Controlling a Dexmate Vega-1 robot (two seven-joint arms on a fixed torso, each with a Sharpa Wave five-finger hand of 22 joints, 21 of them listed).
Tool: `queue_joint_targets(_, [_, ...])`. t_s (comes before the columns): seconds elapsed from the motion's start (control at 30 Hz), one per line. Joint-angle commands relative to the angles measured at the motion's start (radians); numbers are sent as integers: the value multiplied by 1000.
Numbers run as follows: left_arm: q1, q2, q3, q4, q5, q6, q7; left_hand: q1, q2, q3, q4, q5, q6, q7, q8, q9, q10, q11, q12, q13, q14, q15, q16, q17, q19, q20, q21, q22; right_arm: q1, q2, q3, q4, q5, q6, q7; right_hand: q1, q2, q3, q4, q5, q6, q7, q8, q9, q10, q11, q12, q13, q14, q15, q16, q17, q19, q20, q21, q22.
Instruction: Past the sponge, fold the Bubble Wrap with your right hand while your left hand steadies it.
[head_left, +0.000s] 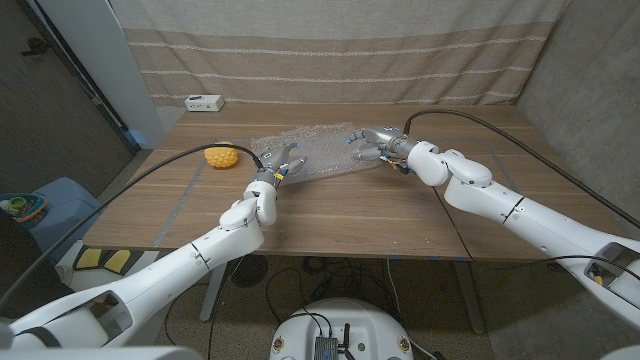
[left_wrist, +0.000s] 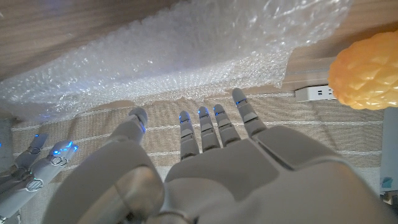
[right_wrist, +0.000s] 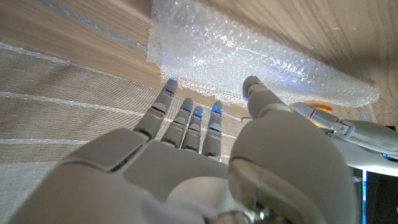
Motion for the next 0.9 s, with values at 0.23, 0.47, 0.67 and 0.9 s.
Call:
queue_joint_targets(0.23, [-73, -26, 33, 158, -33, -72, 7, -23, 6, -3, -7, 1, 60, 11, 15, 1, 70, 1, 27, -10, 74, -6, 24, -1, 34, 9, -11, 4, -33, 20, -80, 33, -299, -97, -89, 29, -6, 4, -10, 10, 3, -24, 4, 5, 2, -13, 12, -2, 0, -45, 19, -3, 18, -15, 1, 2])
queue_joint_targets(0.47, [-102, -36, 46, 205, -66, -66, -43, -29, 10, -1, -10, 1, 57, 11, 9, 1, 91, -4, 33, -12, 99, -4, 29, -1, 45, 13, -13, 4, -10, 56, -118, 105, -356, -60, -110, 29, -21, -21, 0, 15, -152, -35, -36, 4, -94, -17, -4, -8, -72, -30, 6, -6, -15, -13, -20, 2])
queue_joint_targets(0.67, [-110, -41, 50, 227, -85, -71, -42, -43, 15, -2, -11, 0, 65, 19, 7, 1, 142, 3, 47, -14, 139, -7, 36, 0, 57, 18, -18, 5, 14, 89, -147, 162, -383, -41, -103, 14, -46, -41, 6, 27, -238, -35, -33, 2, -163, -10, 0, -12, -197, 14, -14, -16, -139, -5, -78, 1])
queue_joint_targets(0.9, [-113, -34, 58, 233, -101, -83, -49, -52, 17, -3, -9, -2, 69, 23, 7, 1, 151, 1, 48, -14, 149, -7, 37, 1, 63, 20, -20, 5, 37, 145, -180, 273, -427, -41, -210, 20, -50, -39, 3, 39, -288, -35, -34, 1, -211, -9, -2, -15, -244, 26, -11, -24, -178, -11, -99, 0])
